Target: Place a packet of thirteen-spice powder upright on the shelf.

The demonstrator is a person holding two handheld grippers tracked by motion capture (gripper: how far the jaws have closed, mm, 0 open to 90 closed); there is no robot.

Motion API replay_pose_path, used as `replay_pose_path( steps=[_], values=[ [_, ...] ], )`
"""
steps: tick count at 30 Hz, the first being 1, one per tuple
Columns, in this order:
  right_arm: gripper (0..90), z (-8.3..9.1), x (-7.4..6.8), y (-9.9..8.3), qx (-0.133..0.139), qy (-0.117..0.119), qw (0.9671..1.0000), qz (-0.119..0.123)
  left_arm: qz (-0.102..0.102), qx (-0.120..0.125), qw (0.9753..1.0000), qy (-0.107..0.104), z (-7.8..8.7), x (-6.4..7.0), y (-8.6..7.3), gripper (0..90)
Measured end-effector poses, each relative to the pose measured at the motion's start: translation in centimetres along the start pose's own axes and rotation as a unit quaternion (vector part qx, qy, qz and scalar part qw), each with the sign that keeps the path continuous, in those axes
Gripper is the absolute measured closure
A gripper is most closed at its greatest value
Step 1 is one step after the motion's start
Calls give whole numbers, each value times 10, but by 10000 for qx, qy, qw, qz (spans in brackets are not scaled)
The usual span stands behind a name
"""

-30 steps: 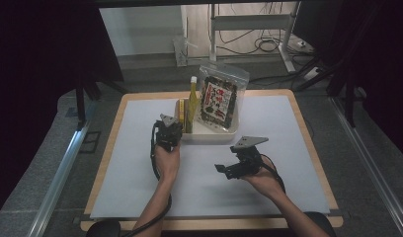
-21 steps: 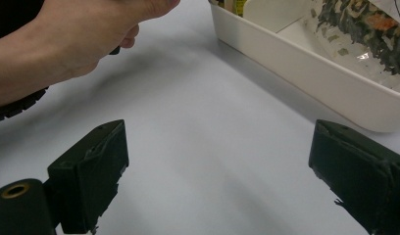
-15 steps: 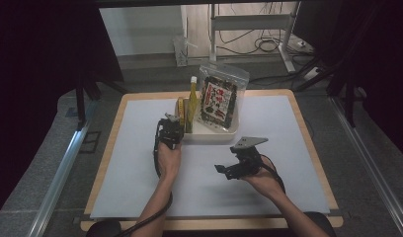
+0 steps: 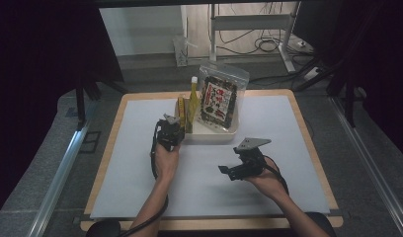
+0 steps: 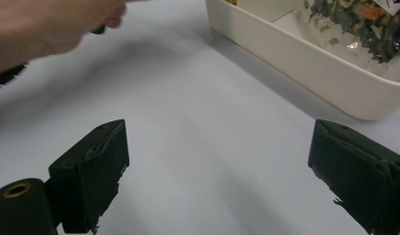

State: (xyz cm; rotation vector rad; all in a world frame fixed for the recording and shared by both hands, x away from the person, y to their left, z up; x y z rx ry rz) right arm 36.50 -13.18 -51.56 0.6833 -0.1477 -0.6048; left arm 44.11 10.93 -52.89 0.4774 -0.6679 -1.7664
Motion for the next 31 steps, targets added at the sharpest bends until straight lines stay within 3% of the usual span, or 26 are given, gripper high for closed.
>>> replay_pose_path(
  steps=[4,6,8,11,12,14,18,22,27,29,31],
  values=[
    [82,3,4,-4,-11,-76,10000,-8,-222,138,9993,-253,14,3,-6,540],
    [82,6,6,-6,-17,-157,9999,-1,-322,279,9977,-523,22,6,-10,450],
    [81,9,8,-10,-6,-232,9997,-19,-454,360,9965,-603,29,8,-16,350],
    [78,16,13,-19,-6,-353,9993,-90,-668,332,9930,-913,40,12,-28,209],
    [78,18,14,-21,-7,-389,9992,-109,-747,297,9905,-1120,45,14,-34,180],
    [76,22,17,-27,-1,-460,9988,-167,-840,252,9880,-1268,53,16,-46,125],
    [66,32,22,-39,-4,-597,9978,-302,-1197,-11,9852,-1223,68,18,-74,64],
    [53,37,22,-52,-72,-705,9969,-342,-1328,-195,9823,-1307,79,16,-100,15],
    [51,37,22,-70,-252,-831,9957,-323,-1619,-570,9797,-1032,77,7,-135,0],
    [51,36,23,-75,-346,-895,9950,-272,-1590,-682,9797,-1009,75,2,-141,0],
    [51,33,25,-75,-362,-909,9949,-249,-1507,-647,9816,-977,75,-1,-139,0]
  ],
)
Point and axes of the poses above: each handheld gripper's, and its own axes: z roughly backward along the jaws, y roughly out of its top, x roughly to its right, the point moved 5 cm from there along -z, roughly forward along the jaws, and after that the axes turned 13 degrees about -x, right-handed, at the moved point
